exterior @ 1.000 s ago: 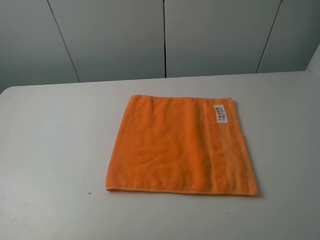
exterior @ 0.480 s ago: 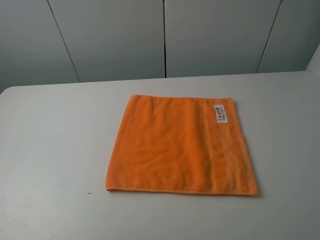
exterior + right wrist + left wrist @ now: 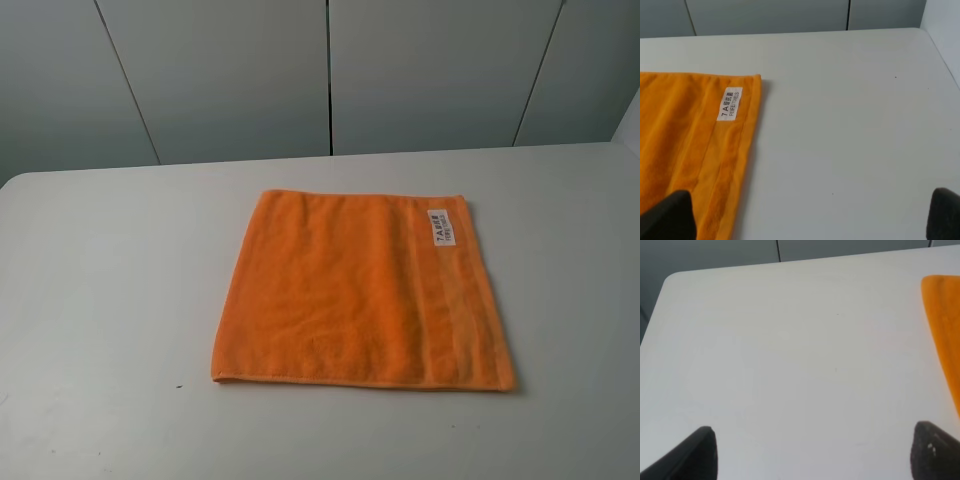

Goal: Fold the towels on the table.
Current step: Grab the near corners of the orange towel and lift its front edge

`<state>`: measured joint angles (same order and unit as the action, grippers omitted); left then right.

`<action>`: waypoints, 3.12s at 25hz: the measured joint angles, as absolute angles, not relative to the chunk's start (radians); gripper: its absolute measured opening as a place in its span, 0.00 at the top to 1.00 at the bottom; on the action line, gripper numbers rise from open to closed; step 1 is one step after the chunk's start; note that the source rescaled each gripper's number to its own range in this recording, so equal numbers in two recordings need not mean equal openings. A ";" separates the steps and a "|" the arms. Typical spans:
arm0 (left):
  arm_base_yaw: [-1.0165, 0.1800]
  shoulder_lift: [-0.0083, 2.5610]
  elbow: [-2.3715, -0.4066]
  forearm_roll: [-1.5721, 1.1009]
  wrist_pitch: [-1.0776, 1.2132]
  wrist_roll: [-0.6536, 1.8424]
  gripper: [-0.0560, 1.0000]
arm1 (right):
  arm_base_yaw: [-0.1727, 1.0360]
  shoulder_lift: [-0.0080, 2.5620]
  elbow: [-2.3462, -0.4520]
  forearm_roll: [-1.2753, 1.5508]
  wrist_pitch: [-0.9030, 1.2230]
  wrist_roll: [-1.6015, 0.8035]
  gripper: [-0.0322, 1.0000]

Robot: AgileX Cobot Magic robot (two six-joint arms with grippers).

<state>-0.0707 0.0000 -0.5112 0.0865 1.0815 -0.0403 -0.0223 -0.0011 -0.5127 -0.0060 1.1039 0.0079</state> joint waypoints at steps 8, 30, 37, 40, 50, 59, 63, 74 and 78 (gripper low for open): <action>-0.071 0.000 -0.511 0.088 1.081 -0.040 0.01 | -0.022 -0.001 -0.513 0.012 1.104 0.010 0.00; -0.079 0.883 -0.661 -0.266 0.858 0.659 0.01 | 0.167 0.643 -0.572 0.268 1.048 -0.656 0.00; -0.100 1.235 -0.703 -0.522 0.819 1.171 0.01 | 0.319 1.003 -0.574 0.255 0.991 -0.817 0.00; -0.179 1.344 -0.726 -0.486 0.813 1.215 0.01 | 0.414 1.119 -0.574 0.216 0.957 -0.828 0.00; -0.516 1.571 -0.772 0.008 0.722 0.969 0.01 | 0.582 1.394 -0.574 0.136 0.814 -0.828 0.00; -0.553 1.626 -0.774 -0.047 0.577 0.907 0.01 | 0.582 1.503 -0.574 0.121 0.690 -0.818 0.00; -0.582 1.657 -0.774 -0.068 0.559 0.906 0.01 | 0.582 1.506 -0.574 0.121 0.650 -0.811 0.00; -0.693 1.748 -0.791 -0.115 0.564 0.839 0.01 | 0.582 1.508 -0.571 0.142 0.622 -0.807 0.00; -0.693 1.756 -0.791 -0.131 0.553 0.820 0.01 | 0.582 1.508 -0.555 0.144 0.610 -0.816 0.00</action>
